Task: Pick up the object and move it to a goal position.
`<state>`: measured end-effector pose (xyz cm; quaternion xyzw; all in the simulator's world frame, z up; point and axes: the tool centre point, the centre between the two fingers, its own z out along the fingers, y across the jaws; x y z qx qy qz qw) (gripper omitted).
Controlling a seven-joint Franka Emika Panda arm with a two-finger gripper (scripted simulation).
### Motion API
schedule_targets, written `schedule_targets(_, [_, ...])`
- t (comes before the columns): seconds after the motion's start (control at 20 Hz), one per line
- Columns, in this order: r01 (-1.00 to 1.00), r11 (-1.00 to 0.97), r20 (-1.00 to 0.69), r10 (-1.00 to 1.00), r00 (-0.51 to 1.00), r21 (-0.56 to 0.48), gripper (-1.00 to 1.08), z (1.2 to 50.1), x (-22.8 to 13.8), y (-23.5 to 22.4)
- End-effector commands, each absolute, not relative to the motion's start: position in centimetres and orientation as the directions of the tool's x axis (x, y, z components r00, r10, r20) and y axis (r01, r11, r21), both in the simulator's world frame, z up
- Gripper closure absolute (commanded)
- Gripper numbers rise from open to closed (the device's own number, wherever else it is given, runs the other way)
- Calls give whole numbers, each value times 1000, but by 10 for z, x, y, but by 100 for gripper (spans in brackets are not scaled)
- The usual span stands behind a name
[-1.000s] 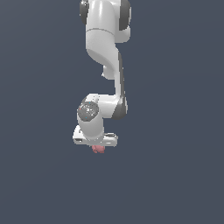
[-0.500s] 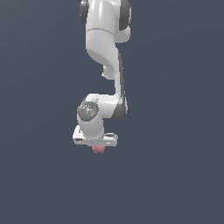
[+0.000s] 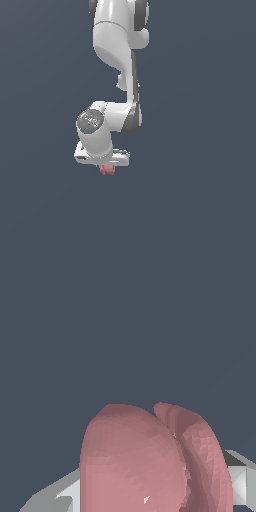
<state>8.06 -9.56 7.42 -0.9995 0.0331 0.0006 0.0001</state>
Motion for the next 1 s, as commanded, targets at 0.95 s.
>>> schedule_targets(0.95, [-67,-998,0,-67,998,0,108,198,117,-164])
